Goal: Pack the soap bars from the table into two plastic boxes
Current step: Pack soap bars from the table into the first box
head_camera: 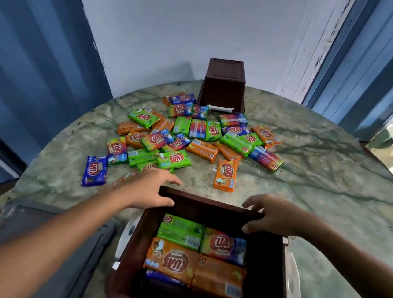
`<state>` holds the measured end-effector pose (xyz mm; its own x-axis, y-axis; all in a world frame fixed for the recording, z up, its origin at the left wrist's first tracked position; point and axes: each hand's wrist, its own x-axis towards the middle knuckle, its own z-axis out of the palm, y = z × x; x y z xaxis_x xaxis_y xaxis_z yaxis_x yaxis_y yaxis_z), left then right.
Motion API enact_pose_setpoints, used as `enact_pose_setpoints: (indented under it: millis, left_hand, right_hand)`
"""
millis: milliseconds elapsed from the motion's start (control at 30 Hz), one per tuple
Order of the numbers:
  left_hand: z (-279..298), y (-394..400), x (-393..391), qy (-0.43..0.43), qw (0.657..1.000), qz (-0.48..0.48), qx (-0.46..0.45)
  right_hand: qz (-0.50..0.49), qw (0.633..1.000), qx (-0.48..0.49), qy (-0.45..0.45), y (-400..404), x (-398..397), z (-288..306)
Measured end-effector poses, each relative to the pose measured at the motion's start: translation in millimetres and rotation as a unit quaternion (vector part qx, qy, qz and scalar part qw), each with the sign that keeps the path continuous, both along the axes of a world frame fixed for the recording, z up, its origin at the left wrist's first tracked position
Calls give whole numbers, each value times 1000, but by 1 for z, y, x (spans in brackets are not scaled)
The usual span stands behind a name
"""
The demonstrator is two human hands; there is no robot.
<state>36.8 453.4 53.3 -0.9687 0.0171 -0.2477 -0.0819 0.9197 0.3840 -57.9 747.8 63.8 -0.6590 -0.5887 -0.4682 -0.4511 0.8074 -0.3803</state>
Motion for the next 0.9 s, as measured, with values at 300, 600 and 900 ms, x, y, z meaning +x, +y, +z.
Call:
enact_pose_setpoints:
  millis: [300, 600, 900]
  left_hand:
    - [-22, -9, -12, -22, 997, -32, 64]
    - [-23, -78, -26, -10, 997, 32, 67]
    - [-16, -99, -65, 33, 982, 70, 172]
  right_hand:
    - [62, 996, 49, 47, -38, -12, -21]
    - [60, 995, 6, 77, -117, -31, -18]
    - [-7, 996, -76, -42, -129, -41, -6]
